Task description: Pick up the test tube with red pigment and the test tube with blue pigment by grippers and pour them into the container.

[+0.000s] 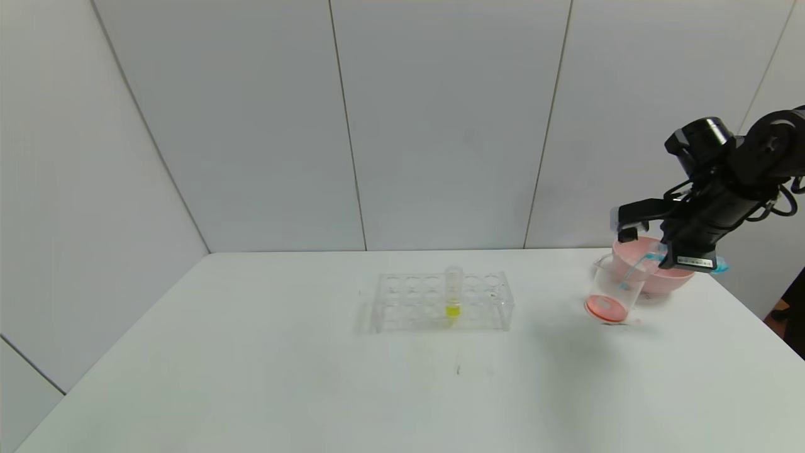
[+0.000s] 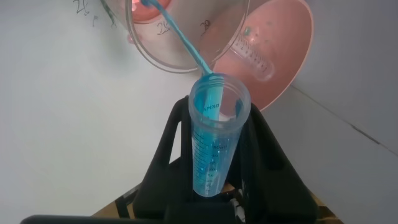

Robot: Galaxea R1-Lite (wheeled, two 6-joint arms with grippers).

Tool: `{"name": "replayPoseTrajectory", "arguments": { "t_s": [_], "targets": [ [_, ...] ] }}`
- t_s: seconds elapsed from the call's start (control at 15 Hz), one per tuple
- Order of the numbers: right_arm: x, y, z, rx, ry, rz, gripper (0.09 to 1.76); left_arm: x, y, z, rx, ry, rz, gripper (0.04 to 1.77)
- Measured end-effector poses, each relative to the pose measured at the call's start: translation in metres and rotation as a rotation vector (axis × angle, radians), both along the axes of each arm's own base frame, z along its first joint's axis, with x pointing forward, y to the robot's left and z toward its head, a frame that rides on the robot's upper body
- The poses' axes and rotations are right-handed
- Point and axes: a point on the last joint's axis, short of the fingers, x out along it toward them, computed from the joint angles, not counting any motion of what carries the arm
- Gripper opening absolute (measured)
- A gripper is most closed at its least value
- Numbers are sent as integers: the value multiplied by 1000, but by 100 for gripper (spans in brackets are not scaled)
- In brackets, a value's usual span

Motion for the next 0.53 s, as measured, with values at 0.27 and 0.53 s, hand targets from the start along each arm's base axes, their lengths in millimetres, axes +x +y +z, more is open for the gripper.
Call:
{"name": "replayPoseTrajectory", "arguments": {
  "t_s": [0.27,0.53],
  "targets": [
    [9,5,-6,-82,-12,27,50,0,0,0,0,0,0,176],
    [14,11,-8,-177,-18,60,50,0,0,0,0,0,0,176]
  ]
}}
